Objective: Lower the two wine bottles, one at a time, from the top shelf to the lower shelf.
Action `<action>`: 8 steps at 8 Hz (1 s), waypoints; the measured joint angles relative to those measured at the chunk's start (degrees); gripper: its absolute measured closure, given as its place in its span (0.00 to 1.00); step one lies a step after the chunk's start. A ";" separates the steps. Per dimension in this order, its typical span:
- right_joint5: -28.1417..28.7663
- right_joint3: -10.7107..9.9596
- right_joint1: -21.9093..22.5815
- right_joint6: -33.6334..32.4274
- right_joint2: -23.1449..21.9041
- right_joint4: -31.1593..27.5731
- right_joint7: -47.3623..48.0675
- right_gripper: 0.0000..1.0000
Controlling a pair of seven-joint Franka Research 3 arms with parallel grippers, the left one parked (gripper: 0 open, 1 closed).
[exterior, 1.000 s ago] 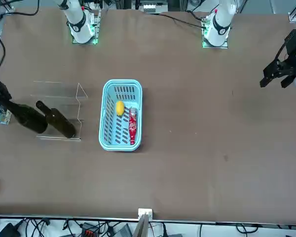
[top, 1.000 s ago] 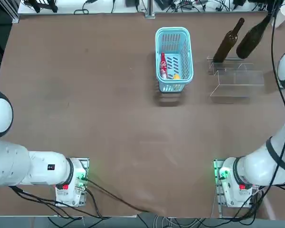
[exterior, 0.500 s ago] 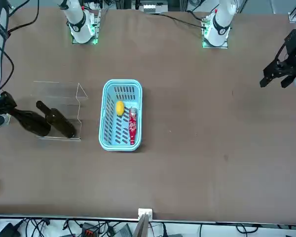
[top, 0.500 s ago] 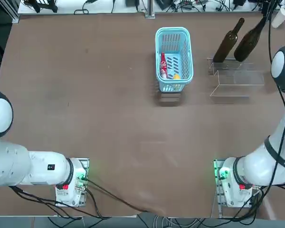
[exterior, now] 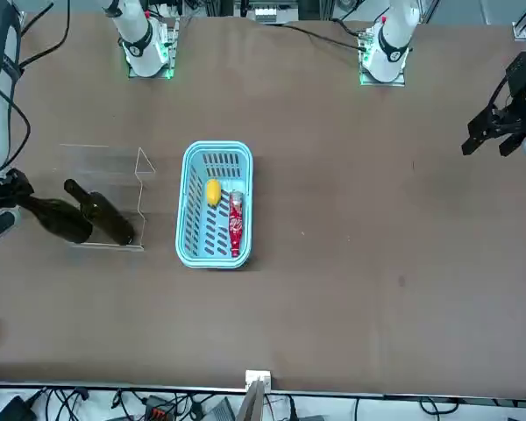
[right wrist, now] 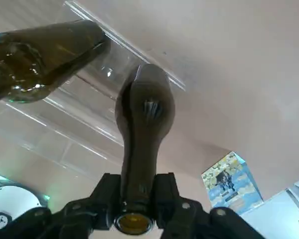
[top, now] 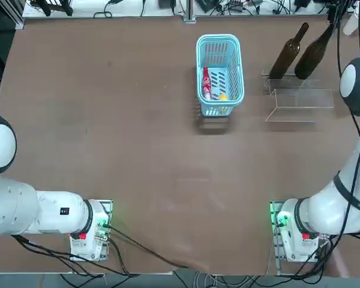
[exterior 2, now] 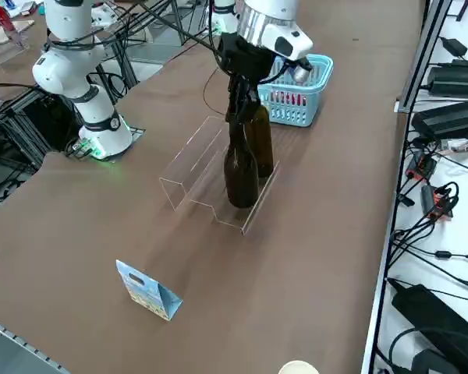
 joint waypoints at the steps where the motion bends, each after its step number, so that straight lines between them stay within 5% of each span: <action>1: 0.00 0.00 -0.09 0.35 0.46 -0.02 0.00 0.60; 8: 0.00 -0.01 -0.35 0.55 1.91 -0.88 0.37 0.60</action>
